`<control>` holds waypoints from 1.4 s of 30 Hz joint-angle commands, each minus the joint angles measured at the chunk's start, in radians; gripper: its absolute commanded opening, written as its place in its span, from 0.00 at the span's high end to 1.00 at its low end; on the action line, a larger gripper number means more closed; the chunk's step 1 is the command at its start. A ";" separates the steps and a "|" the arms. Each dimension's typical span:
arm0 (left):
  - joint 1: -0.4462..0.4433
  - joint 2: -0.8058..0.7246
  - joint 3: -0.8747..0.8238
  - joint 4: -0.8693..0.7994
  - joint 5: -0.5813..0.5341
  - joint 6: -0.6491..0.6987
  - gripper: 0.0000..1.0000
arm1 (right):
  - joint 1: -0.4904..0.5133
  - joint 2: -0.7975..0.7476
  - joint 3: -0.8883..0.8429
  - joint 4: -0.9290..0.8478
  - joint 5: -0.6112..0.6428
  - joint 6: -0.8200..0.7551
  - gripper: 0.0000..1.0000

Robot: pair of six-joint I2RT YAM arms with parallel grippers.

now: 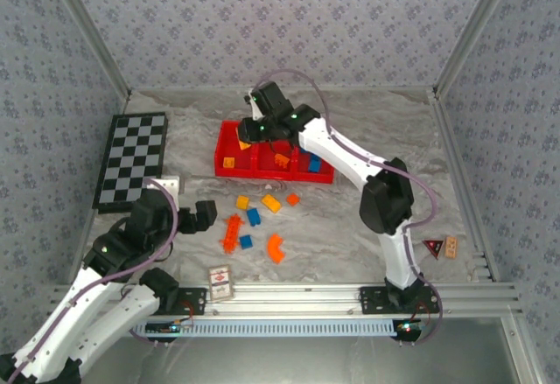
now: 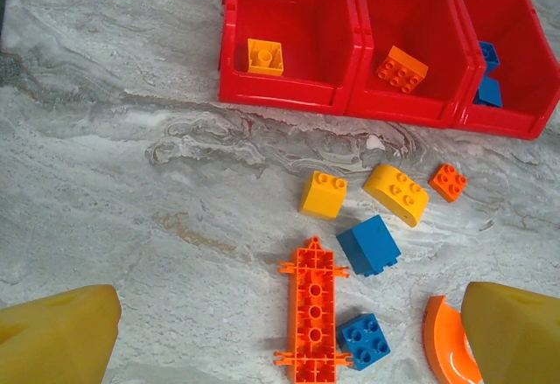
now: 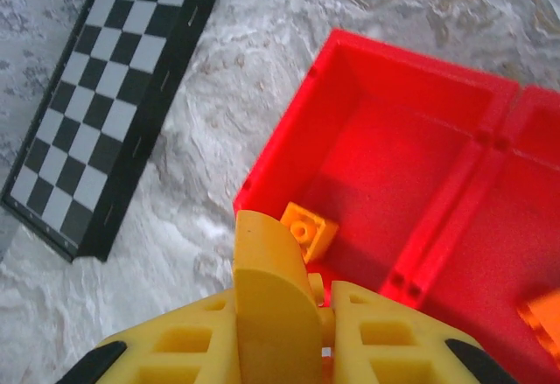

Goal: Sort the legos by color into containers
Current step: Place the lego in the container, then pick up the lego from the center of the table.

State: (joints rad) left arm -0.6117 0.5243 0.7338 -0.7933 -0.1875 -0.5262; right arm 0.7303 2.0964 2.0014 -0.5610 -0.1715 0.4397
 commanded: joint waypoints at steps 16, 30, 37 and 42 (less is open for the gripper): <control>-0.010 -0.026 -0.004 -0.006 0.003 -0.015 0.00 | -0.046 0.390 0.354 0.090 -0.114 -0.043 0.66; -0.010 0.034 0.001 -0.008 0.011 -0.015 0.00 | -0.046 0.175 0.197 0.007 -0.053 -0.087 0.43; -0.009 0.261 0.012 0.034 0.109 -0.038 0.00 | -0.064 -0.196 -0.281 0.145 0.046 -0.085 0.29; -0.009 0.494 0.107 0.014 0.156 0.019 0.00 | -0.090 -0.459 -0.560 0.158 0.130 -0.107 0.04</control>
State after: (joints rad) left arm -0.6155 0.9447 0.7670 -0.7742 -0.0834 -0.5407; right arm 0.6567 1.7283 1.5341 -0.4213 -0.1139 0.3580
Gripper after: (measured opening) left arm 0.997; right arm 0.896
